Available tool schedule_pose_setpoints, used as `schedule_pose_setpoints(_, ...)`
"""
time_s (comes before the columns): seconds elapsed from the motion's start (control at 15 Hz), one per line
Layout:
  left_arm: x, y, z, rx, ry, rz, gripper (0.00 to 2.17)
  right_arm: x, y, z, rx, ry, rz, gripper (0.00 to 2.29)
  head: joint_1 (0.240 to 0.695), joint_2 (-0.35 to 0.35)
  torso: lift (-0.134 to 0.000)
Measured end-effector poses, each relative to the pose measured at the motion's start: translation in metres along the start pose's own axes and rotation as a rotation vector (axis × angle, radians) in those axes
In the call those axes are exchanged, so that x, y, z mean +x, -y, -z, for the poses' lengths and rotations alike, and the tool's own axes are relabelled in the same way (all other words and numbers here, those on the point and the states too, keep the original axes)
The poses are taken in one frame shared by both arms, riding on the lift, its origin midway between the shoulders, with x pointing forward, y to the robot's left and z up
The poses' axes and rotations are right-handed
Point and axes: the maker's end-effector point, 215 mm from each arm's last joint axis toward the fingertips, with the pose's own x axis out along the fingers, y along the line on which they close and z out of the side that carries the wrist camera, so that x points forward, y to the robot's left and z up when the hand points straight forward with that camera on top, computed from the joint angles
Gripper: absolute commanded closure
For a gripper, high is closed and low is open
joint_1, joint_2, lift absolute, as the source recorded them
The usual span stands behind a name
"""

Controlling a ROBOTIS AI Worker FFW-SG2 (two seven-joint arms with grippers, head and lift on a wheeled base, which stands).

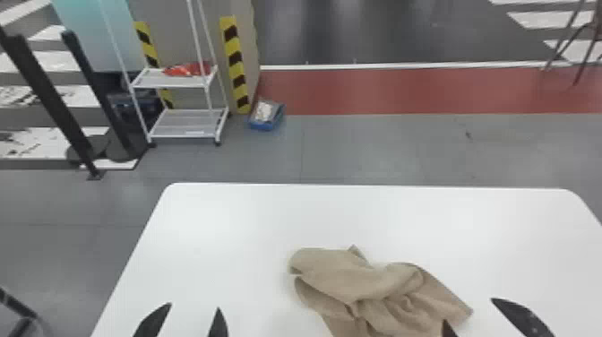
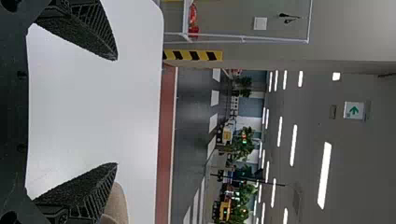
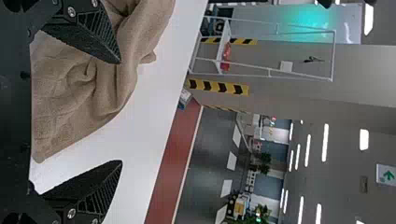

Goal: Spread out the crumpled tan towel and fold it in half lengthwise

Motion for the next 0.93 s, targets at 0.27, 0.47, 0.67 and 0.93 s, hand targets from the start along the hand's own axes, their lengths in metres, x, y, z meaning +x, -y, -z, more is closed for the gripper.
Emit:
schedule_pose_setpoints(0.27,0.001,0.000,0.002,0.001,-0.002,0.001,0.07,0.009,0.031,0.030,-0.065,-0.138,-0.036,0.13,0.695,0.001,0.000)
schedule_pose_setpoints(0.47,0.001,0.000,0.003,0.000,-0.005,0.000,0.07,0.025,0.008,0.038,-0.113,-0.180,-0.102,0.13,0.695,0.029,0.000)
schedule_pose_setpoints(0.67,0.000,-0.001,0.003,-0.001,-0.004,-0.003,0.07,0.046,-0.025,0.056,-0.120,-0.262,-0.162,0.15,0.695,0.091,0.000)
schedule_pose_setpoints(0.93,0.000,-0.001,0.003,0.000,-0.003,-0.001,0.07,0.072,-0.053,0.068,-0.114,-0.362,-0.199,0.19,0.695,0.134,0.000)
